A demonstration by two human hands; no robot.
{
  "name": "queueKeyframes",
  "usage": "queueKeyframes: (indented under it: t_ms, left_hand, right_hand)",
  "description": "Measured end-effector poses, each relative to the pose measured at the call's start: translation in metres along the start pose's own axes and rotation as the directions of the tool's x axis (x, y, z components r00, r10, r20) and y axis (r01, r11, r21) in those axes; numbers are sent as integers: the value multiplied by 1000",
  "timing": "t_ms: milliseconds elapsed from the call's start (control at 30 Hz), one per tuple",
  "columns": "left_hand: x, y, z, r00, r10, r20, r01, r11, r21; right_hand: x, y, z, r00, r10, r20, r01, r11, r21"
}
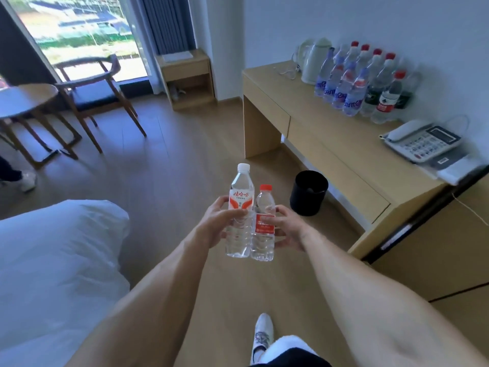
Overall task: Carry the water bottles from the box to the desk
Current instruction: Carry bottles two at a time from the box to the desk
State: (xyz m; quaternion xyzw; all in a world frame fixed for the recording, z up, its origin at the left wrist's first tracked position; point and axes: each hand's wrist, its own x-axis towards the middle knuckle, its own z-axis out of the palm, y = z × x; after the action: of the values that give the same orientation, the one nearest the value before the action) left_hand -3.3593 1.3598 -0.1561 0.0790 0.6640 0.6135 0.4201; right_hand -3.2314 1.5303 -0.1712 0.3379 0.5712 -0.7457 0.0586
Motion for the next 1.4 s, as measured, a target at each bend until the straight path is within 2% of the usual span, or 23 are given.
queueKeyframes:
  t_ms: [200, 367, 533, 733, 900, 1067, 1400]
  left_hand:
    - [95, 66, 20, 999, 13, 47, -13, 1000, 8]
    - [160, 95, 47, 994, 1, 109, -3, 1000, 21]
    - [225, 123, 75, 980, -4, 201, -10, 997, 71]
    - [311, 157, 110, 926, -22, 377, -29, 991, 131]
    - [384, 201, 135, 863, -47, 503, -76, 972, 222]
    - [440, 246, 157, 761, -117, 638, -53, 969, 241]
    - [490, 273, 225, 615, -162, 772, -170, 928, 330]
  right_hand:
    - [69, -72, -47, 999, -30, -31, 30, 1000, -9]
    - [102, -109, -87, 996, -37, -83, 36, 999, -7]
    - [134, -136, -124, 977, -62, -204, 63, 998, 1]
    - [167, -169, -164, 926, -61, -373, 90, 994, 60]
    - [193, -204, -184, 857, -49, -513, 145, 978, 149]
    - [217, -235, -193, 769, -36, -638, 223, 950, 216]
    - [219, -252, -221, 579, 19, -815, 306, 921, 239]
